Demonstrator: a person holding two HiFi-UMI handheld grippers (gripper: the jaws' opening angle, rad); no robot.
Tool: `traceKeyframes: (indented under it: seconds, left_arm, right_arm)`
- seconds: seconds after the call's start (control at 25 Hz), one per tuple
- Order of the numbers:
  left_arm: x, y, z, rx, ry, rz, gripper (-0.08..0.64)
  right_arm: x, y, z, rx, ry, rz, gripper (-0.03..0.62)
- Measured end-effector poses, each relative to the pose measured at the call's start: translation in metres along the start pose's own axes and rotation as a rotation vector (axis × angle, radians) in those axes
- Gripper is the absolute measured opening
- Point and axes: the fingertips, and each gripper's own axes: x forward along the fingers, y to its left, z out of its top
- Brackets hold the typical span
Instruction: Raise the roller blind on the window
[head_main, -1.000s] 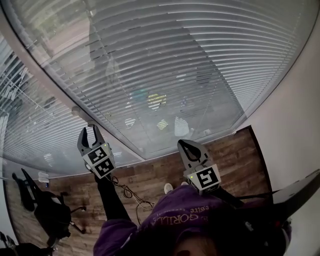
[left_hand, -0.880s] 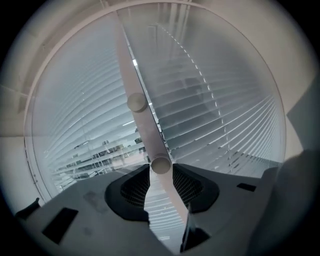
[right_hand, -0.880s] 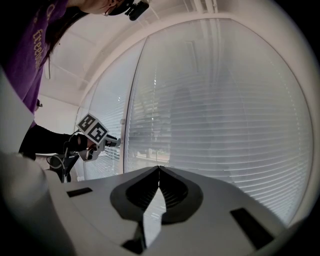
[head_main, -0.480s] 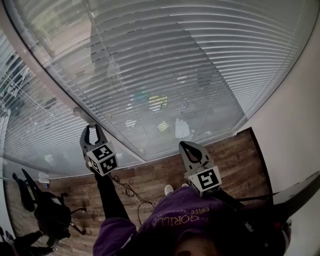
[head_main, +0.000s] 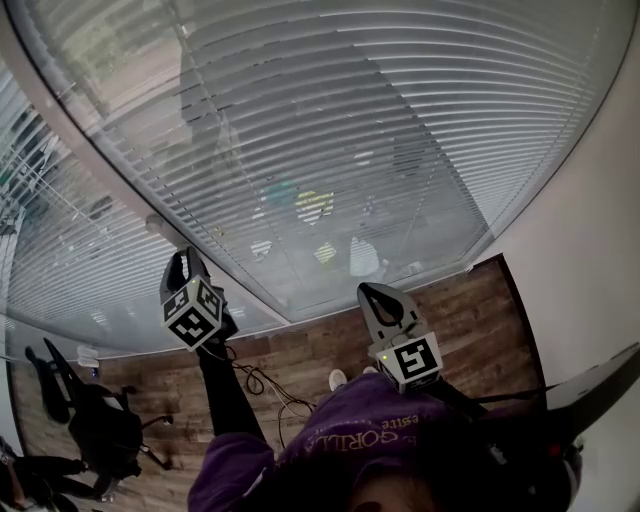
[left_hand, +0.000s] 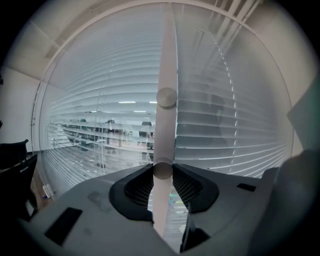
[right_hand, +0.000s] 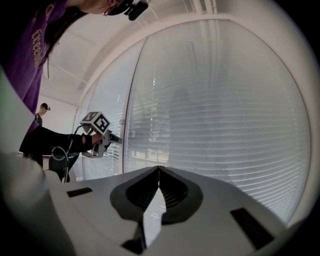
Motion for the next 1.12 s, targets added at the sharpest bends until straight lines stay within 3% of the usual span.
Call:
traceKeyframes:
  seconds: [0.12,0.28,0.36,0.52,0.6,0.84,1.12]
  left_arm:
    - [0.0,0.0,0.001,0.052,-0.03,0.014,0.12]
    - [-0.026,0.0,0.003,0.206,-0.169,0.155,0.119]
    - [-0.044,-0.008,-0.004,0.227,-0.199,0.19,0.118]
    - [-0.063,-0.047,-0.037,0.108,-0.158,0.061,0.114]
    - [-0.071,-0.069,-0.052,0.071,-0.138,-0.009,0.012]
    - [-0.094,-0.137,-0.081,0.074,-0.075,-0.248,0.0]
    - [-0.103,-0.176,-0.102,0.106,-0.024,-0.358,0.0]
  right_arm:
    - [0.0,0.0,-0.001,0.003,0.003,-0.002,-0.002]
    - [0.0,-0.003,0.0,0.0,0.004,-0.016,-0.002]
    - [0.002,-0.006,-0.001,0.004,0.009,-0.021,-0.002]
    - [0.008,-0.007,0.004,0.006,0.009,-0.021,-0.002]
    - [0.01,-0.009,0.006,0.012,0.003,-0.027,-0.002]
    - [0.014,-0.014,0.018,0.018,-0.031,-0.033,-0.002]
    - [0.013,-0.019,0.02,0.008,-0.038,-0.046,-0.002]
